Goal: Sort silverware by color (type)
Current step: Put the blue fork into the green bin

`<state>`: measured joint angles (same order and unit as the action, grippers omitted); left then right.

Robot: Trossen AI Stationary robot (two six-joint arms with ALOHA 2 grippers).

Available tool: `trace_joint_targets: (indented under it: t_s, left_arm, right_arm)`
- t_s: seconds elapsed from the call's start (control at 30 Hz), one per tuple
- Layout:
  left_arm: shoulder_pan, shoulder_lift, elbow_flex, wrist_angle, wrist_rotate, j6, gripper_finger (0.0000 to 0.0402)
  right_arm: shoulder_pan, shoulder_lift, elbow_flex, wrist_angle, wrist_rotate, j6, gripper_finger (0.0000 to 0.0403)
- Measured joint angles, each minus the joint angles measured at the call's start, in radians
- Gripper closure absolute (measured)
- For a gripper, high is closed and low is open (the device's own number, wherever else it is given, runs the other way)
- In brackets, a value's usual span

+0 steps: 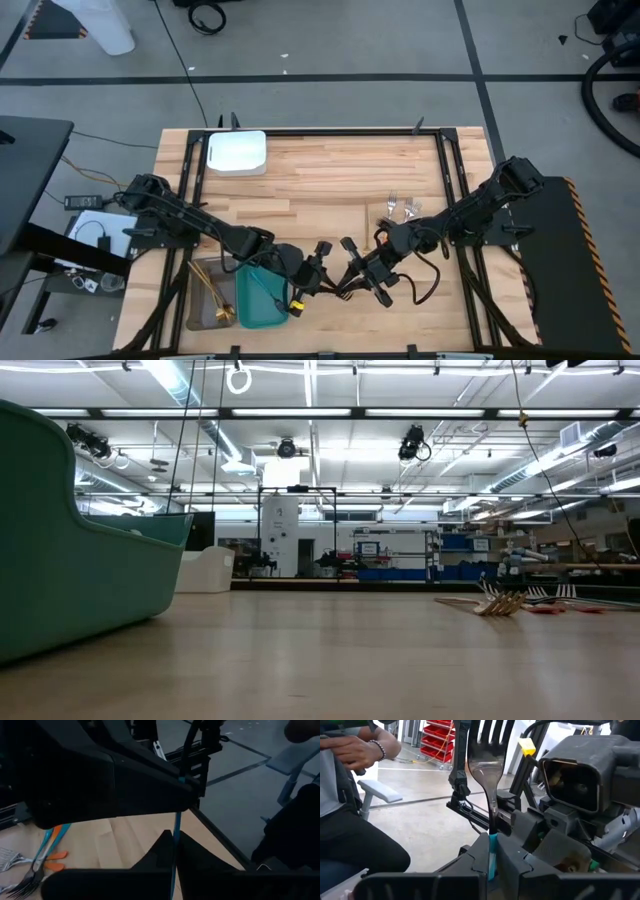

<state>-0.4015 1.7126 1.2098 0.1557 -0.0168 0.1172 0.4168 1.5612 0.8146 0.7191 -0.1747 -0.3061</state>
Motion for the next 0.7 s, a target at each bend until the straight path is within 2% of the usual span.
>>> trace_joint_targets:
  t_s: [0.13, 0.33, 0.43, 0.53, 0.7]
  left_arm:
    - [0.000, -0.002, 0.000, -0.017, -0.004, 0.007, 0.0388]
    - [-0.018, -0.048, 0.000, -0.156, -0.046, 0.026, 0.0389]
    - [-0.037, -0.090, 0.002, -0.264, -0.081, 0.026, 0.0389]
    - [-0.064, -0.134, 0.002, -0.406, -0.132, 0.025, 0.0389]
    - [-0.117, -0.178, 0.002, -0.653, -0.236, 0.025, 0.0389]
  right_arm:
    - [0.001, 0.000, 0.000, -0.046, 0.058, 0.038, 0.0347]
    - [0.001, 0.000, 0.000, -0.112, 0.100, 0.084, 0.0289]
    - [0.001, -0.001, 0.000, -0.129, 0.128, 0.095, 0.0262]
    - [0.001, -0.002, 0.000, -0.175, 0.200, 0.111, 0.0242]
    - [0.001, -0.002, 0.000, -0.283, 0.327, 0.177, 0.0230]
